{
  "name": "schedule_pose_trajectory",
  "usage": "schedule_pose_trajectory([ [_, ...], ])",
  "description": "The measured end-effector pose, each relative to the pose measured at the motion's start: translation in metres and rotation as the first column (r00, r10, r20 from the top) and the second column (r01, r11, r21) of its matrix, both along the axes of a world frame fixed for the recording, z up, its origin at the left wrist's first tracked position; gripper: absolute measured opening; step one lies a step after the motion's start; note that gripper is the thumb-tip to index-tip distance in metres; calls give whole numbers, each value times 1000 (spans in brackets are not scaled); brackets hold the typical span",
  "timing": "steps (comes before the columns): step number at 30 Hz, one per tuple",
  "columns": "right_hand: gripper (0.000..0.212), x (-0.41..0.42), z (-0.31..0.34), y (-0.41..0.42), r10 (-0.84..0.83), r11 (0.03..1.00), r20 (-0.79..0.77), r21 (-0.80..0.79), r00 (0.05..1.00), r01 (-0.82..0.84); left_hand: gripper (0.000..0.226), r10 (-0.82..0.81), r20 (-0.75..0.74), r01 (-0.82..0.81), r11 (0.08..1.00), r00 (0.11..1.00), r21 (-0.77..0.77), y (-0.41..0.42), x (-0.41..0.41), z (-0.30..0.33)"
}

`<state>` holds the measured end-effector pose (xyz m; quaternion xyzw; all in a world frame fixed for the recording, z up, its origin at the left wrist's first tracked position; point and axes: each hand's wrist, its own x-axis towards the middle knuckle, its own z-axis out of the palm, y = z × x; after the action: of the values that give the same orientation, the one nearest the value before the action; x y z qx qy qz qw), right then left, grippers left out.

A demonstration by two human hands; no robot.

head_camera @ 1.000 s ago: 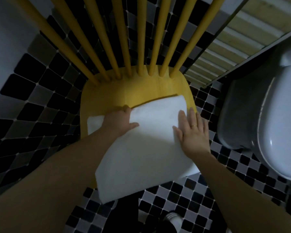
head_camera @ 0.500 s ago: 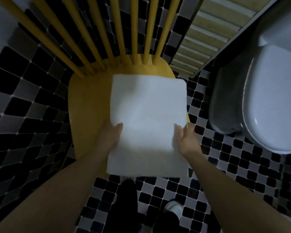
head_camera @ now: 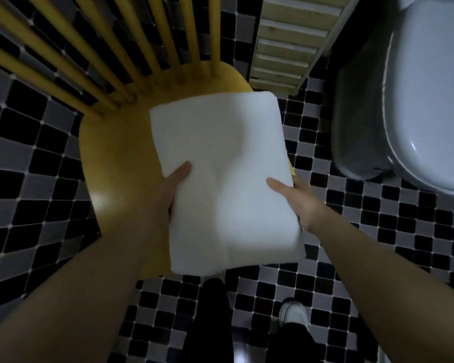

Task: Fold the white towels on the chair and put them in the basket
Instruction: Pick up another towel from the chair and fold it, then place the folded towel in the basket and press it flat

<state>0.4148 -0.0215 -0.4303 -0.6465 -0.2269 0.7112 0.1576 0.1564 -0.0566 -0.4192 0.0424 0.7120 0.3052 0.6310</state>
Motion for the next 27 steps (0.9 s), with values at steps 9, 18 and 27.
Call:
schedule_pose_trajectory([
  [9, 39, 54, 30, -21, -4, 996, -162, -91, 987, -11, 23, -113, 100, 110, 993, 989, 36, 5, 66, 40],
  [18, 75, 209, 131, -75, -250, 966, -211, 11, 945, 258, 26, -431, 138, 401, 894, 892, 198, 27, 229, 138],
  [27, 29, 375, 103, -210, -731, 658, -280, -44, 623, 752, 28, -688, 264, 648, 726, 676, 232, -18, 438, 93],
])
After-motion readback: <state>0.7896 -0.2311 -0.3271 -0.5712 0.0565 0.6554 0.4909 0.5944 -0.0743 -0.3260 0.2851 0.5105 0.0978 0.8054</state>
